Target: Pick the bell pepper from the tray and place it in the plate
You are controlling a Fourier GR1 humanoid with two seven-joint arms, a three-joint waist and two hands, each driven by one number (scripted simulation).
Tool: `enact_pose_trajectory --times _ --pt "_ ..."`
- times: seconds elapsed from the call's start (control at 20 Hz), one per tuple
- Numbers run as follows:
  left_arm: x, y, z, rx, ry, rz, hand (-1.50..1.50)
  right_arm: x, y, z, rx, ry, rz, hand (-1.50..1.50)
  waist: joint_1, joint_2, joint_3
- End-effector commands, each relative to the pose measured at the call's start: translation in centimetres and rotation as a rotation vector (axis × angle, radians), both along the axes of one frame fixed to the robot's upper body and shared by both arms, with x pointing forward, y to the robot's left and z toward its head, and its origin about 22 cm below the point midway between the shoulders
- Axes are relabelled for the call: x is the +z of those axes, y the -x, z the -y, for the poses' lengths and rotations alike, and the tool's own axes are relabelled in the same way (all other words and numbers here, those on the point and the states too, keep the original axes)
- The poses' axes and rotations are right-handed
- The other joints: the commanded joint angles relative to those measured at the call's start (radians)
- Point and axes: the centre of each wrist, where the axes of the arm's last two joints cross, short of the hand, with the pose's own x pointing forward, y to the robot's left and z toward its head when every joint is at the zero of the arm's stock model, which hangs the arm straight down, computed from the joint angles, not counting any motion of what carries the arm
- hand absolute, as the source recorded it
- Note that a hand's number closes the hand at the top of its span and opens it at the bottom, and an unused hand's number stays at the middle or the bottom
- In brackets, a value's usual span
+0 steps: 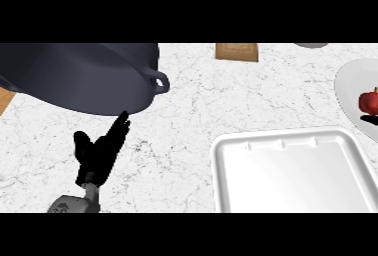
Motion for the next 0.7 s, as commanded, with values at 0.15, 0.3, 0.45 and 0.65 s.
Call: enact_pose_trajectory --times 0.15,0.3,0.45,0.65 --pt "-0.7 0.4 -0.4 0.01 0.001 -0.031 0.0 1.4 -1.2 -0.3 0.066 -0.261 0.194 -1.5 -0.016 0.003 -0.001" --pt "-1.3 0.6 0.5 0.026 0.018 -0.05 0.0 1.7 -0.3 1.1 0.033 -0.336 0.215 -1.5 -0.027 0.004 -0.002" --pt "-1.2 0.5 -0.4 0.027 0.006 -0.048 0.0 2.9 0.1 2.0 0.001 -0.384 0.196 -1.5 -0.024 0.003 -0.004" --pt "-0.7 0.6 -1.1 0.043 -0.001 -0.055 0.0 2.9 2.9 4.7 0.08 -0.478 0.162 -1.5 -0.037 0.0 -0.002"
